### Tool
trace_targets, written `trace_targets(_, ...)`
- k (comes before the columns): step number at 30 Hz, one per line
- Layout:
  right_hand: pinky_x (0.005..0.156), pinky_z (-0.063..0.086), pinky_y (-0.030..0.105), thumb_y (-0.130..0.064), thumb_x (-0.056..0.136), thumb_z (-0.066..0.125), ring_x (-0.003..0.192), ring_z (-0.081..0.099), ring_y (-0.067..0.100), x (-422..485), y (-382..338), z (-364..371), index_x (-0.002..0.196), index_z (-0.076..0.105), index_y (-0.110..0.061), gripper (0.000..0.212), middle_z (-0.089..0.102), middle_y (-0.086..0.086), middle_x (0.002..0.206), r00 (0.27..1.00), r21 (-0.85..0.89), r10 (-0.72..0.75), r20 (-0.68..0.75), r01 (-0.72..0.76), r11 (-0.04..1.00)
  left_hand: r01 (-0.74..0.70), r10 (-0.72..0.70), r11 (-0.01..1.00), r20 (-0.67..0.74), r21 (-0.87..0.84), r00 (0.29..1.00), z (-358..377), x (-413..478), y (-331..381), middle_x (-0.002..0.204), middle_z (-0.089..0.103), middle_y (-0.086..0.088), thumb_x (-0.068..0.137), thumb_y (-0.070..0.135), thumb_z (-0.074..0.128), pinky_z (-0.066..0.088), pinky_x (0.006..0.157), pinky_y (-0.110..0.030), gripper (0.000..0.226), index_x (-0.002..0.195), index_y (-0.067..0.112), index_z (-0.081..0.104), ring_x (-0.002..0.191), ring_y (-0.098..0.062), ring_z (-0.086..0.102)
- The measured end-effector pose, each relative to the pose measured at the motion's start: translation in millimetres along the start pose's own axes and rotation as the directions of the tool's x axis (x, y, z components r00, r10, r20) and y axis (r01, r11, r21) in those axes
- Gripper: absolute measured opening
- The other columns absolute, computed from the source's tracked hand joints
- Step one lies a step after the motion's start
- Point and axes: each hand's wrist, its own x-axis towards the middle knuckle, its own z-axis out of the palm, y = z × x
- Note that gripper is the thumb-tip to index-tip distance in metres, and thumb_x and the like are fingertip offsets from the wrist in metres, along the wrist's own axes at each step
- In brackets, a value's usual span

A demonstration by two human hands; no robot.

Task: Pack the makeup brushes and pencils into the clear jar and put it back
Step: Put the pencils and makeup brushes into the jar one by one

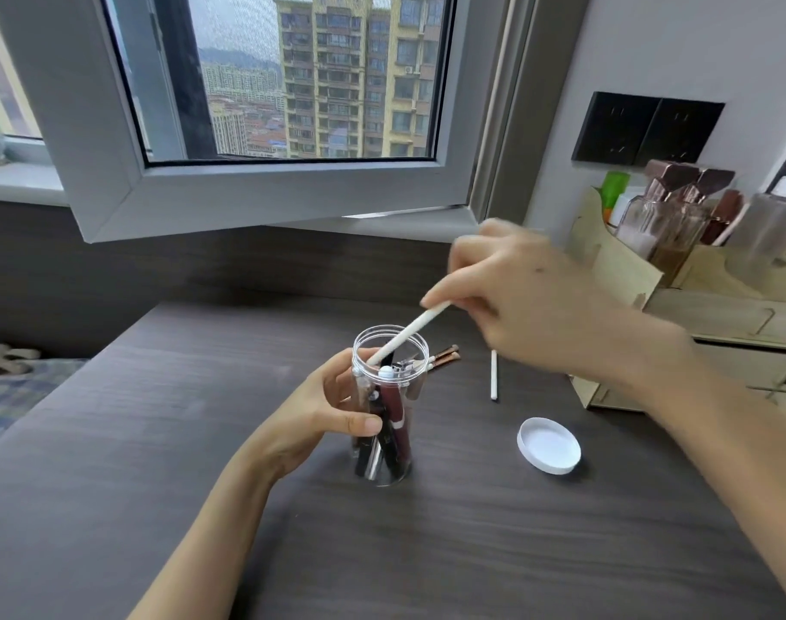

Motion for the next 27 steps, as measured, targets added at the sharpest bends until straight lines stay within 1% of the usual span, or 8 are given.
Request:
trace_targets(3, 0.067, 0.051, 0.041, 0.0, 0.078, 0.059, 0.079, 0.052, 0.025, 15.5, -16.0, 22.1, 0.091, 0.063, -0.013, 0.019, 0.065, 0.004, 0.082, 0.993, -0.007, -0.017, 0.12, 0.018, 1.0, -0.003, 0.003, 1.0, 0.002, 0.0, 1.0, 1.3, -0.2, 0.1, 0.102, 0.073, -0.003, 0.05, 0.011, 0.079, 0.053, 0.074, -0.024, 0.068, 0.115, 0.023, 0.06, 0.093, -0.02, 0.068)
trace_targets(7, 0.062, 0.046, 0.031, -0.006, 0.075, 0.067, 0.066, 0.049, 0.017, 32.9, -22.3, 39.1, 0.08, 0.044, -0.015, 0.026, 0.053, -0.002, 0.075, 0.979, 0.251, 0.111, 0.173, -0.153, 0.956, -0.009, 0.009, 1.0, 0.015, 0.011, 1.0, 1.4, 0.6, 1.4, 0.11, 0.071, -0.002, 0.051, 0.015, 0.079, 0.055, 0.085, -0.03, 0.066, 0.113, 0.029, 0.063, 0.102, -0.019, 0.067)
trace_targets(12, 0.066, 0.052, 0.023, -0.016, 0.077, 0.07, 0.067, 0.06, 0.007, 38.4, -17.4, 41.7, 0.092, 0.064, -0.017, 0.016, 0.07, 0.0, 0.08, 0.953, 0.521, 0.12, 0.277, -0.254, 0.815, -0.013, 0.013, 1.0, 0.025, 0.014, 1.0, 1.5, 0.9, 0.4, 0.109, 0.071, -0.001, 0.051, 0.015, 0.079, 0.055, 0.083, -0.03, 0.07, 0.118, 0.023, 0.06, 0.1, -0.018, 0.066)
trace_targets(15, 0.053, 0.05, 0.023, -0.018, 0.085, 0.062, 0.066, 0.063, 0.011, 33.7, 21.1, 41.2, 0.086, 0.069, -0.018, 0.007, 0.072, 0.003, 0.078, 0.922, 0.662, 0.335, 0.193, -0.375, 0.649, -0.004, 0.004, 1.0, 0.024, 0.003, 1.0, 0.1, 0.9, -0.9, 0.108, 0.071, -0.002, 0.051, 0.012, 0.079, 0.053, 0.079, -0.025, 0.075, 0.122, 0.019, 0.057, 0.099, -0.018, 0.066)
trace_targets(17, 0.055, 0.05, 0.031, -0.017, 0.085, 0.059, 0.066, 0.063, 0.018, 24.3, 57.9, 61.3, 0.076, 0.067, -0.018, 0.013, 0.07, 0.006, 0.073, 0.817, 0.59, 0.569, 0.097, -0.507, 0.628, 0.003, -0.003, 1.0, 0.017, 0.008, 1.0, -1.0, 1.1, -2.4, 0.112, 0.07, -0.004, 0.05, 0.013, 0.079, 0.051, 0.086, -0.029, 0.077, 0.124, 0.02, 0.056, 0.104, -0.02, 0.065)
trace_targets(20, 0.073, 0.05, 0.034, -0.023, 0.083, 0.061, 0.083, 0.065, 0.03, 0.9, 102.5, 113.0, 0.082, 0.069, -0.009, 0.016, 0.071, 0.013, 0.087, 0.6, 0.232, 0.79, 0.131, -0.793, 0.564, 0.017, -0.018, 1.0, 0.01, 0.012, 1.0, -1.9, 1.6, -3.9, 0.112, 0.07, -0.005, 0.05, 0.014, 0.08, 0.049, 0.089, -0.033, 0.081, 0.126, 0.019, 0.054, 0.105, -0.023, 0.064)
trace_targets(23, 0.07, 0.044, 0.031, -0.038, 0.082, 0.062, 0.099, 0.064, 0.035, -22.5, 116.9, 156.2, 0.081, 0.065, -0.006, 0.033, 0.068, 0.017, 0.097, 0.409, -0.035, 0.867, 0.284, -0.899, 0.436, 0.027, -0.028, 0.999, 0.003, 0.019, 1.0, -1.9, 1.8, -3.7, 0.107, 0.071, -0.003, 0.049, 0.014, 0.081, 0.048, 0.087, -0.034, 0.084, 0.128, 0.017, 0.052, 0.101, -0.022, 0.065)
trace_targets(27, 0.071, 0.04, 0.03, -0.042, 0.085, 0.058, 0.109, 0.059, 0.036, -35.5, 116.5, 182.9, 0.107, 0.061, -0.005, 0.043, 0.063, 0.016, 0.116, 0.29, -0.135, 0.896, 0.336, -0.927, 0.35, 0.047, -0.047, 0.999, -0.006, 0.023, 0.999, -2.0, 1.5, -3.0, 0.108, 0.07, -0.002, 0.048, 0.014, 0.081, 0.047, 0.086, -0.034, 0.087, 0.129, 0.016, 0.05, 0.101, -0.021, 0.065)
